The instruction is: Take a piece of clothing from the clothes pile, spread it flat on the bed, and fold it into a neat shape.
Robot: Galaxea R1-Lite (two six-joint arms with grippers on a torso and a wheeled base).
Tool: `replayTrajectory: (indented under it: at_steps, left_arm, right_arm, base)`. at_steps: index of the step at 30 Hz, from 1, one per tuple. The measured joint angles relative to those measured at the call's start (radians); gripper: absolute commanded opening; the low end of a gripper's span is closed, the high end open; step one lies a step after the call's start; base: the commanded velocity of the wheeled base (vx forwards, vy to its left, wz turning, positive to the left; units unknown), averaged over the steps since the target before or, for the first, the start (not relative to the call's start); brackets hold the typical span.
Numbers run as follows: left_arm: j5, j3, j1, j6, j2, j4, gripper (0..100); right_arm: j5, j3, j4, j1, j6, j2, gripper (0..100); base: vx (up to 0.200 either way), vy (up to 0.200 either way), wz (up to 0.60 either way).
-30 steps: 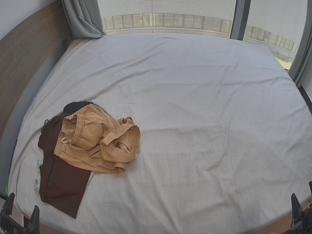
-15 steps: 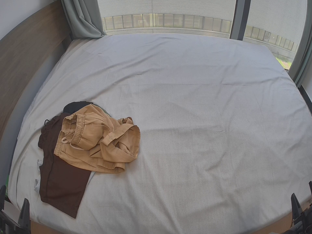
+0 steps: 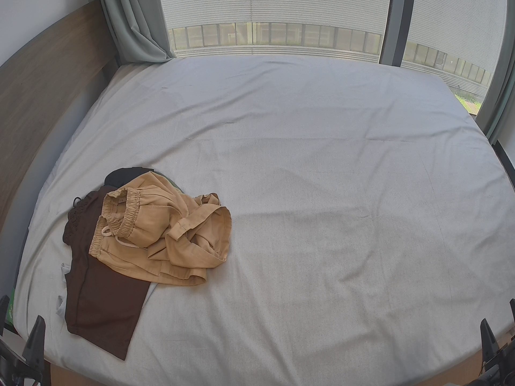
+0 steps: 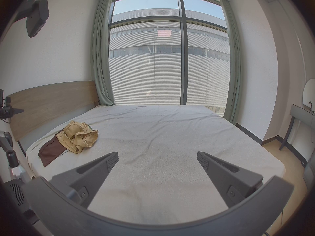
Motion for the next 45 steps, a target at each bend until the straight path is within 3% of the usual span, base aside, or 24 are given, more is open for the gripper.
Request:
replayTrajectory:
  at_steps: [14,45]
  left_arm:
    - [-0.044,-0.11,-0.051,-0.204,0.213,-0.012,100]
    - [-0.215,-0.183,-0.05,-0.27,0.7,-0.266,100]
  right_arm:
    - [0.0,0.0,0.0,0.0,0.0,0.0,100]
    - [0.0,0.0,0.0,0.003,0.001,0.0,100]
  base:
    - [0.0,0.0,0.0]
    - [0.0,0.0,0.0]
